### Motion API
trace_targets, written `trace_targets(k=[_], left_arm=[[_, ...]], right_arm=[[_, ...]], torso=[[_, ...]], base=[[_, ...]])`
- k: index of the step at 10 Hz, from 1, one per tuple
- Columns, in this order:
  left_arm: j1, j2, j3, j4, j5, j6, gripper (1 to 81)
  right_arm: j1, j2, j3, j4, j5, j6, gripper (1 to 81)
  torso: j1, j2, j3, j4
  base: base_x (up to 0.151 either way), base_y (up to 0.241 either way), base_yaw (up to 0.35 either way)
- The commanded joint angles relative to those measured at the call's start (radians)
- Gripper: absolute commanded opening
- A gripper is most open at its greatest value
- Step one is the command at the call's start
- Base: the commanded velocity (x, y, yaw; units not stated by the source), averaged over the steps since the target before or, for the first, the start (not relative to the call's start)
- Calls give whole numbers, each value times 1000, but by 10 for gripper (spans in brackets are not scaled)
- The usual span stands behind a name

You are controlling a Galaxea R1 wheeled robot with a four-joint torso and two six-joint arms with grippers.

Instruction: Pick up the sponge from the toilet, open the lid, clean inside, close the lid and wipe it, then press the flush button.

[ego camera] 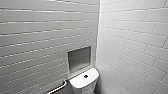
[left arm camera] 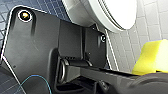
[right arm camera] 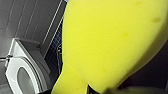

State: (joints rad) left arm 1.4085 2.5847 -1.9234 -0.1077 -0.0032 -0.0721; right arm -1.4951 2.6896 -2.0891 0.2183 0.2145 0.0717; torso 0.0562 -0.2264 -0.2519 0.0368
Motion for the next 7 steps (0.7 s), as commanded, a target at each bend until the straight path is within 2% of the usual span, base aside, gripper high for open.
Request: trace_targets(k=[1, 2, 6, 7], left_arm=[[56, 166, -204, 33, 28, 12, 10], [60, 203, -267, 34, 28, 14, 10], [62, 318, -505, 31, 29, 12, 10], [65, 348, -568, 30, 32, 12, 10]], right_arm=[[22, 12, -44, -19, -60, -4, 10], [14, 28, -77, -23, -60, -4, 10], [-3, 45, -104, -28, -60, -6, 10], [-15, 52, -109, -46, -56, -9, 10]], torso=[[0, 0, 35, 0], [-1, -1, 11, 0], [-2, -2, 20, 0], [-3, -2, 21, 0]], base=[[0, 0, 0], [0, 0, 0], [0, 0, 0], [0, 0, 0]])
